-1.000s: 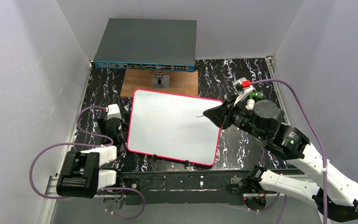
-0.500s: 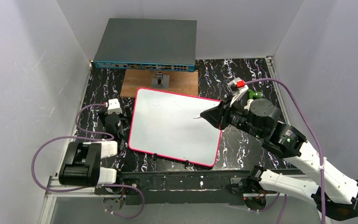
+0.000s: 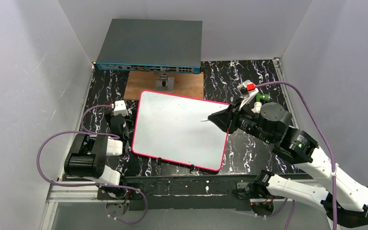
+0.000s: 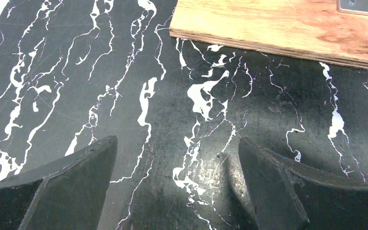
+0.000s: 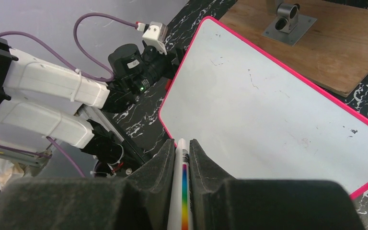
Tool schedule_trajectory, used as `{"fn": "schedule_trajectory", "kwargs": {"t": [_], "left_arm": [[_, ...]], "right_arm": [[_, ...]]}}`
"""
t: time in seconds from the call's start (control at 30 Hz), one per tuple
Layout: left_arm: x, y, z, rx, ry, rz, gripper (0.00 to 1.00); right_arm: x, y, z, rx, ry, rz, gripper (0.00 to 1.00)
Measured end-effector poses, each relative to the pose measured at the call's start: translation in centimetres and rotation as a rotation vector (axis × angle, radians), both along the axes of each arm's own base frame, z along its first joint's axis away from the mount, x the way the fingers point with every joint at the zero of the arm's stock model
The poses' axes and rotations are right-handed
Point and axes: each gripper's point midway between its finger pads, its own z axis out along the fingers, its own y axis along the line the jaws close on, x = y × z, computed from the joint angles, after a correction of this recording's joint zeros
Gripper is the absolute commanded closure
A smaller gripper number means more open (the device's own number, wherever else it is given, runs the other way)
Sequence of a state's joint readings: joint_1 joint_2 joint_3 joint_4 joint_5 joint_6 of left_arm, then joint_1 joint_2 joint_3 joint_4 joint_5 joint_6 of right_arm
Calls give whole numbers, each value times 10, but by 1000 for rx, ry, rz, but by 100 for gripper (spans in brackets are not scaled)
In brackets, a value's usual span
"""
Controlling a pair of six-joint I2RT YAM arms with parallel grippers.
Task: Write a sentence on the whiteboard
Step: Hold the whiteboard on the whiteboard stand, then adjust the whiteboard at the center of the board.
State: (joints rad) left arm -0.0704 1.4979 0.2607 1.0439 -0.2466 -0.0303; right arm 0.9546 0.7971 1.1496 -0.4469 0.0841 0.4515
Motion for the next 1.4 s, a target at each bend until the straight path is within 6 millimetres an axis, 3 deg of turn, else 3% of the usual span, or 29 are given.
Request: {"fn": "schedule_trajectory", "kwargs": {"t": [0.3,0.7,1.17,1.4], "left_arm": [[0,0,-1,-4,3,1,2],[0,0,-1,-6,3,2,2],[0,0,-1,-6,3,2,2],[0,0,-1,-6,3,2,2]], "right_arm": [[9,-7,-3,-31,-69,-38,99],[33,-5,-89,-177,-133,-89,99],[36,2,-128,-197,-243,-43,99],[38,20,-139,-220,-287,17,99]]}}
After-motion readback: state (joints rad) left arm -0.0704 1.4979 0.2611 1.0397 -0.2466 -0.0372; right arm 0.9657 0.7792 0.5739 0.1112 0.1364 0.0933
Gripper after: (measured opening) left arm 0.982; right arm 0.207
